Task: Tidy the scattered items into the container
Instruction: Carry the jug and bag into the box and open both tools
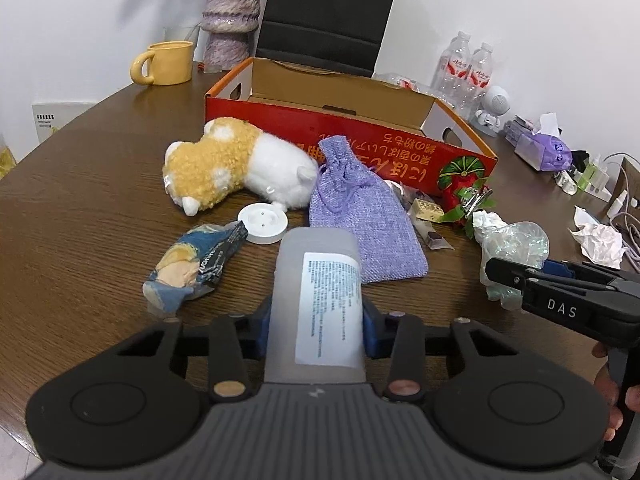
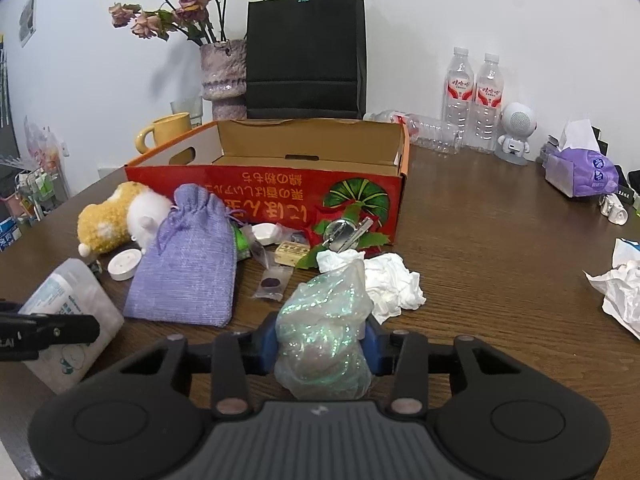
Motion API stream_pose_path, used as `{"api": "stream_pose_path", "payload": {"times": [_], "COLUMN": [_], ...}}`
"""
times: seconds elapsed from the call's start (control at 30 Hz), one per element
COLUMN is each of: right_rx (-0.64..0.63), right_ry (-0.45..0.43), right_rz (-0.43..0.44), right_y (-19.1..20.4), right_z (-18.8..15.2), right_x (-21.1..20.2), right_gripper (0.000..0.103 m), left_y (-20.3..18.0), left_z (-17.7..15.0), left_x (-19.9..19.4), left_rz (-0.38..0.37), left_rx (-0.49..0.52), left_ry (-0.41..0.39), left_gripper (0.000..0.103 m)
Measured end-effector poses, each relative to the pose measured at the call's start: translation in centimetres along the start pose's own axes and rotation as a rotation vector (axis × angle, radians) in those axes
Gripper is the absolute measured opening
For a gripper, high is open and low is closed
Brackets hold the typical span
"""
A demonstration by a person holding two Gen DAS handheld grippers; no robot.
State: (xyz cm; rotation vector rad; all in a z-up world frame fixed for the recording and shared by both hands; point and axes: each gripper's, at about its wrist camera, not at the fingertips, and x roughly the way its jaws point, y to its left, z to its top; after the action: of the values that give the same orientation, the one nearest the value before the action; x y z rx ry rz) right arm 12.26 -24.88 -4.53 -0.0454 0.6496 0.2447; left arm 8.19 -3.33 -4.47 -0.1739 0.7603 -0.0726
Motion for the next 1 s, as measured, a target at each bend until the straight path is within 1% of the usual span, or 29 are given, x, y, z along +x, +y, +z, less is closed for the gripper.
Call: {"api": "stream_pose_path", "payload": {"times": [0.17,0.37,0.43,0.5,0.67,0.87,1.0], "right_rx": [0.001,-0.007,-0.008,-0.010,-0.027,0.001,0.006], "right_ry": [-0.013,-0.030,-0.039,-0.054,-0.106,-0.128,-0.175], "right_rz": [-0.004,0.006,0.009,0.007,0.001,0.017,0.007], "right_y": [0.5,1.4,1.7,1.9,2.5,2.4,2.4], "right_z": [0.0,0.0,0.2,0.6,1.9,4.3,6.7], "right_x": [-0.9,-1.9,-2.3,-2.6,-3.2,-2.5,-1.8], "right_gripper": [0.040,0.037,0.037,0.037,0.037,0.037,0.037], "left_y": [0.2,0.5,0.7,1.2,1.8,2.8,3.6], "left_z": [-0.3,-0.2,0.2,0.7,2.3,5.7,8.8], "left_x": [-0.6,-1.7,-2.0,-2.3,-3.1,-3.0,-2.1], "left_rz": [-0.022,-0.039,-0.057,-0.090,-0.124,-0.156,-0.219], "left_rx": [0.007,0.027,0.022,0.001,-0.004,-0.009,-0.039], "left_ry": [-0.017,-0.062,-0.079,-0.088,-0.147,-0.209,-0.215], "left_gripper": [0.042,0.042,0.042,0.042,0.042,0.042,0.042]}}
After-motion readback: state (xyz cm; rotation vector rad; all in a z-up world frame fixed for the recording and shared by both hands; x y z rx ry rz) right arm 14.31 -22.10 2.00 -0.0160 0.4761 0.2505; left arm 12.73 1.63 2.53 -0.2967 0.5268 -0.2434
